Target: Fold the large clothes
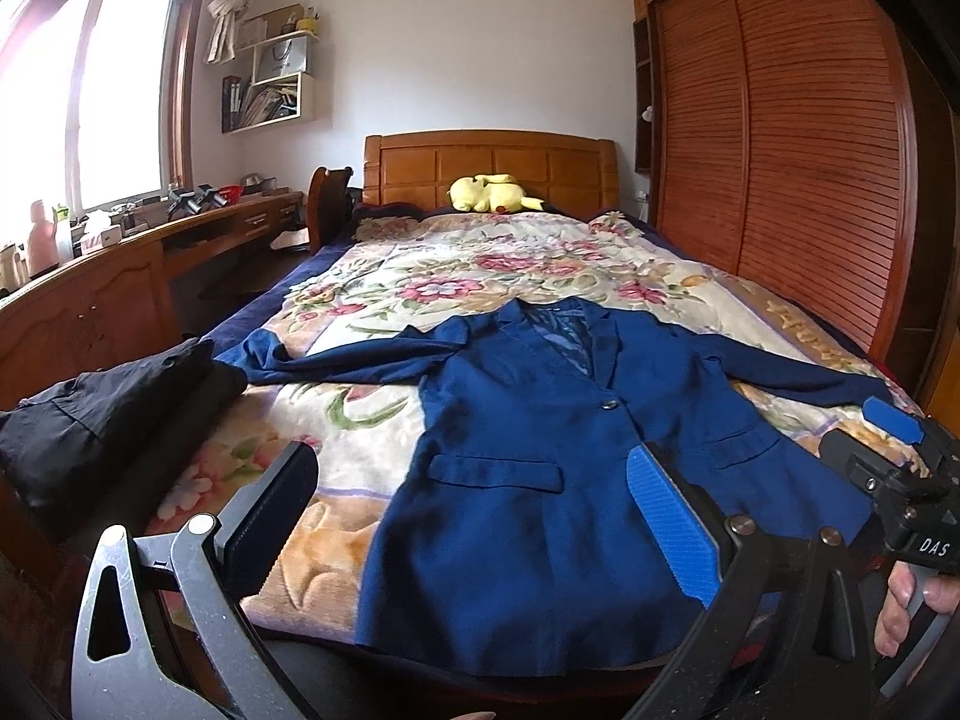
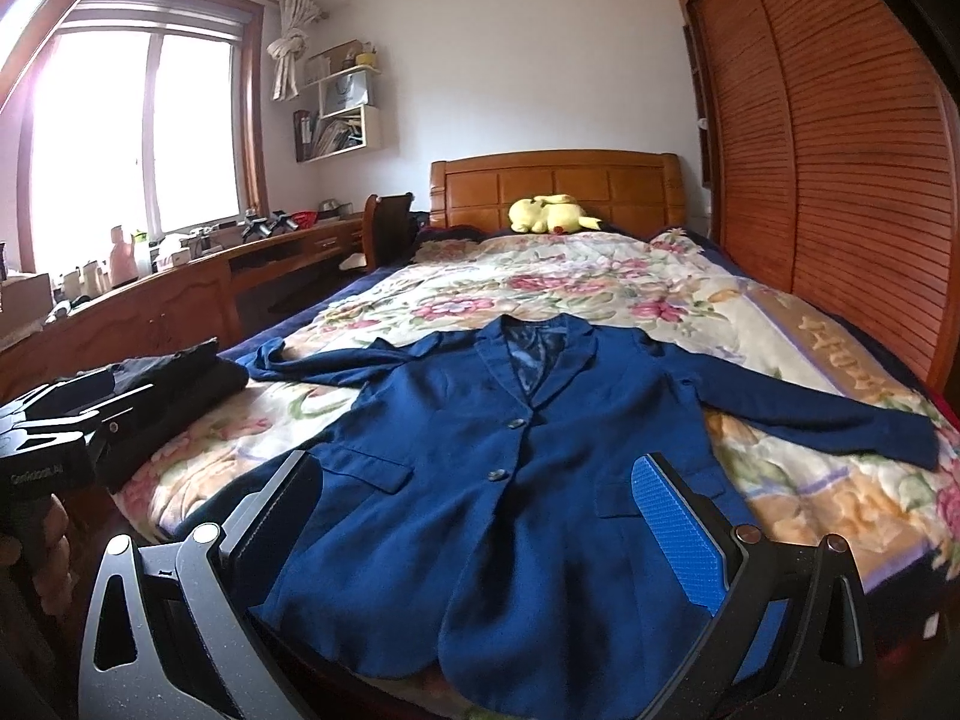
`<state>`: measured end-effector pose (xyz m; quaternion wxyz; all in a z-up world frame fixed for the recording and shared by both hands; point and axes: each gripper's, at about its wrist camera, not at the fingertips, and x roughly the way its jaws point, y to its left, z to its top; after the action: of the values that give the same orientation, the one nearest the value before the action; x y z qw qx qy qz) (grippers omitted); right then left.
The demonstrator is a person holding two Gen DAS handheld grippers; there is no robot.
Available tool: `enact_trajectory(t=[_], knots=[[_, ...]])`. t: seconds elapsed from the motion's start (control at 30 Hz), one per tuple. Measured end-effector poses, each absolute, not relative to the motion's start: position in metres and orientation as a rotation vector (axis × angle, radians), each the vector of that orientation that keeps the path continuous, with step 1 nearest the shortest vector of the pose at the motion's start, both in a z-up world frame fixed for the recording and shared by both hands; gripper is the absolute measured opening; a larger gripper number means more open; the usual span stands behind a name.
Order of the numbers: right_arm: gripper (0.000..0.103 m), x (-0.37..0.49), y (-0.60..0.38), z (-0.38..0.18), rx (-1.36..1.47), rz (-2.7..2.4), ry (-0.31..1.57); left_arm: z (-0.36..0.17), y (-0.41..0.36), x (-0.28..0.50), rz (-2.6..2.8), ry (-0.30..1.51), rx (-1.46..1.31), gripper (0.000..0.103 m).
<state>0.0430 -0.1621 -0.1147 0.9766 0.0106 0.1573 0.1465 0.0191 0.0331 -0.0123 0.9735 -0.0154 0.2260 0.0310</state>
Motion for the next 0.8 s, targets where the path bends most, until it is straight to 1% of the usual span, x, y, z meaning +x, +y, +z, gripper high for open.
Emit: enact_trajectory(t=[0.5, 0.8], knots=[[0.103, 0.086, -0.145, -0.124, -0.022, 0.353, 0.319, -0.04, 0.077, 0.06, 0.147, 0.482, -0.01, 0.103], [0.103, 0.135, -0.132, -0.142, -0.06, 0.375, 0.365, -0.068, 0.108, 0.101, 0.192, 0.532, 0.01, 0.103]])
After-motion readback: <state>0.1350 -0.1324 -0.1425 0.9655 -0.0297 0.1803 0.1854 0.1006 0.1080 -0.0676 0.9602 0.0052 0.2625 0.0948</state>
